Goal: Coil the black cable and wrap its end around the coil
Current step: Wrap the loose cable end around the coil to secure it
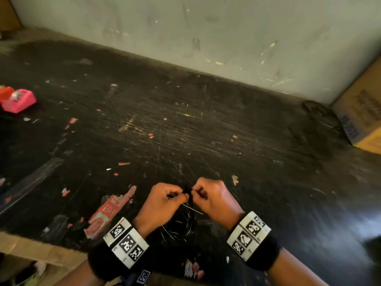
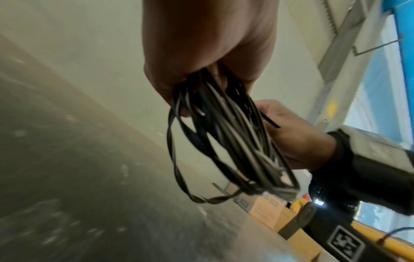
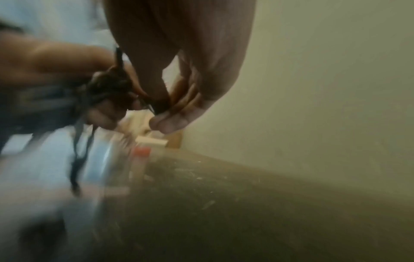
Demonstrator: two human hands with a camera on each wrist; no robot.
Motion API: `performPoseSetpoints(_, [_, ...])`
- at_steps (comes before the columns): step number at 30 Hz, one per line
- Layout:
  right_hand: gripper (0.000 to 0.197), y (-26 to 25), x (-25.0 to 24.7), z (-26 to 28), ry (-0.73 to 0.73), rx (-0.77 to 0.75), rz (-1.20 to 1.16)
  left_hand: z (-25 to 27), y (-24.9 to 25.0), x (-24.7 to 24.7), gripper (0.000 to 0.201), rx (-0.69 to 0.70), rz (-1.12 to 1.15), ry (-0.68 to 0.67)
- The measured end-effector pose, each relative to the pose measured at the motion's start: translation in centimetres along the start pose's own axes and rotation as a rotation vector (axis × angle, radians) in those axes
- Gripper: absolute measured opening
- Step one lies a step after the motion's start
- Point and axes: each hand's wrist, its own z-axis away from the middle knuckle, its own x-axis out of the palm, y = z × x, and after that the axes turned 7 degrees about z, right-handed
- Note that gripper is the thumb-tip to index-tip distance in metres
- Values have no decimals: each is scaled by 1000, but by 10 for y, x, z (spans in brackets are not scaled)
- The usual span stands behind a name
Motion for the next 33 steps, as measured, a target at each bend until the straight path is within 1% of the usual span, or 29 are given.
performPoseSetpoints(2, [12, 3, -8, -1, 118, 207, -220, -3, 10, 11, 34, 58, -24, -5])
performPoseSetpoints(3, [13, 4, -12, -1, 144, 304, -330, -3, 15, 15, 35, 77, -15, -2])
performPoseSetpoints(5, [9, 4, -22, -2, 182, 394, -466, -6, 25, 25, 39, 110, 15, 22])
performPoseSetpoints(9, [8, 5, -41, -1, 295, 472, -711, -11, 41, 42, 33, 207, 16, 93])
performPoseSetpoints(10, [7, 5, -46, -1, 312, 472, -775, -13, 44, 45, 32, 210, 30, 107])
performPoseSetpoints(12, [4, 8, -60, 2, 287, 419, -907, -17, 50, 51, 35, 167, 107, 142])
performPoseSetpoints(14, [15, 14, -75, 9, 216, 326, -971, -22, 56, 55, 38, 79, 221, 159])
performPoseSetpoints(16, [19, 20, -88, 15, 123, 212, -920, -24, 64, 58, 32, 8, 291, 137])
performPoseSetpoints(17, [20, 23, -94, 19, 91, 154, -877, -26, 68, 60, 29, -6, 307, 130])
performPoseSetpoints(19, [18, 24, -104, 22, 87, 72, -751, -28, 75, 65, 30, -17, 327, 126])
performPoseSetpoints(21, [14, 24, -113, 22, 132, 36, -618, -29, 81, 68, 32, -20, 333, 111])
performPoseSetpoints(23, [14, 23, -124, 22, 206, 29, -560, -30, 86, 71, 34, -2, 323, 101])
performPoseSetpoints(25, [16, 22, -138, 23, 322, 20, -535, -31, 90, 73, 36, 24, 278, 128])
performPoseSetpoints(27, [13, 18, -153, 26, 378, 5, -519, -35, 92, 73, 35, 34, 247, 189])
performPoseSetpoints(29, [13, 9, -163, 31, 330, -19, -510, -41, 94, 74, 33, 27, 252, 250])
performPoseSetpoints(31, [13, -1, -163, 36, 216, -25, -505, -47, 97, 75, 32, 33, 263, 302])
performPoseSetpoints(33, [13, -4, -154, 35, 153, -12, -414, -52, 101, 78, 32, 51, 283, 334])
